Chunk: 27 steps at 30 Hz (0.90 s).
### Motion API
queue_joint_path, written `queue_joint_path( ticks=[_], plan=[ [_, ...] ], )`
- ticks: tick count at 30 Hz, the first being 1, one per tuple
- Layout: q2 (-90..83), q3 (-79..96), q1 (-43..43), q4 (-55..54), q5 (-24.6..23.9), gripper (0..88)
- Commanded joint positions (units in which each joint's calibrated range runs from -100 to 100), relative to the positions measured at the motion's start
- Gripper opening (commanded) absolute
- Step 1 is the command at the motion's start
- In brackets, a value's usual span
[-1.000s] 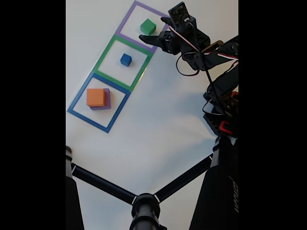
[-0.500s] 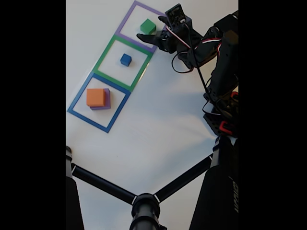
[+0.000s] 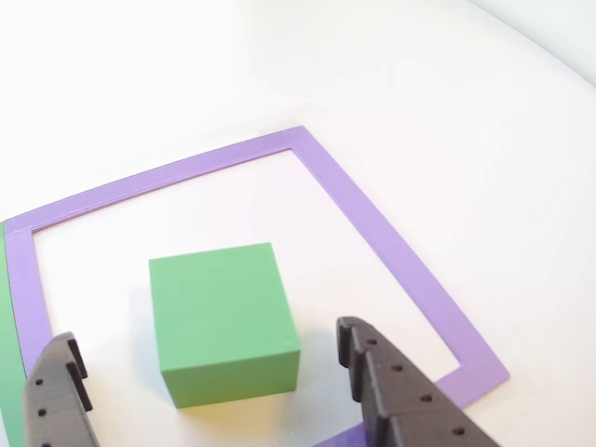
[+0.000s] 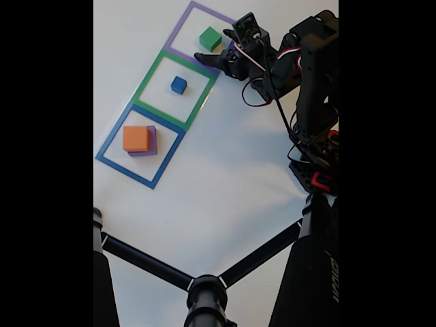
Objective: Tower of hanoi
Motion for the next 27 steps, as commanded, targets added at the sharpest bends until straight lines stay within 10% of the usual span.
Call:
queue_joint_path(
  ticks=[1, 20, 27],
  plan=[
    [0.0, -1.6, -1.3, -1.6, 0.0, 24.1],
    [-1.0, -1.8, -3.9, -1.1, 0.0, 4.5],
    [-20.2, 2.7, -5.6, 15.0, 0.0, 4.3]
  ],
)
